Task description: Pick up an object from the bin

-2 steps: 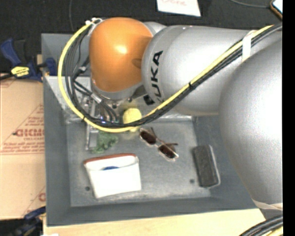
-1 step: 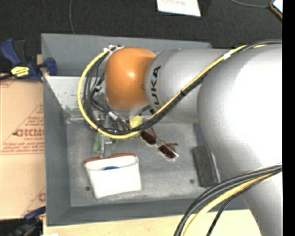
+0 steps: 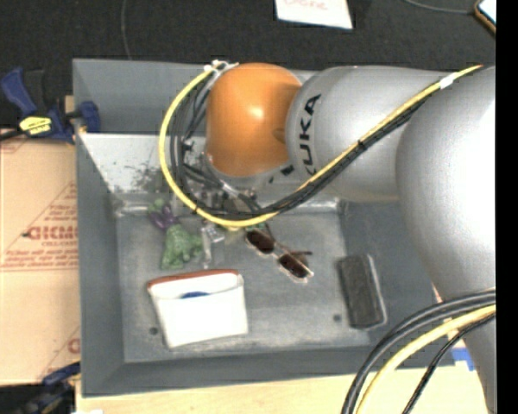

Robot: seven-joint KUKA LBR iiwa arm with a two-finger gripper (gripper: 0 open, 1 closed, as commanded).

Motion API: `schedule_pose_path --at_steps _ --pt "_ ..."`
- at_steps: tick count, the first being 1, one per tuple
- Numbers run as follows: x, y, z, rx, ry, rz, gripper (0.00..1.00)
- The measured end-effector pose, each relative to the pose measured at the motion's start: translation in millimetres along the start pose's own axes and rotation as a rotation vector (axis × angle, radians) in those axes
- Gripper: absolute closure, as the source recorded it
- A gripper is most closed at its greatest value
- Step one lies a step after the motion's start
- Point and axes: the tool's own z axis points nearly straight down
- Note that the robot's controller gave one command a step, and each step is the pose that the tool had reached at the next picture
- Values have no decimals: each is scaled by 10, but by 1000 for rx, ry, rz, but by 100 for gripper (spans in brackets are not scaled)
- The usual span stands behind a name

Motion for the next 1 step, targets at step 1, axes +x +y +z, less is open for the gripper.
schedule_pose_path --at_steps 1 --pt "-111 -140 300 -1 -18 368 0"
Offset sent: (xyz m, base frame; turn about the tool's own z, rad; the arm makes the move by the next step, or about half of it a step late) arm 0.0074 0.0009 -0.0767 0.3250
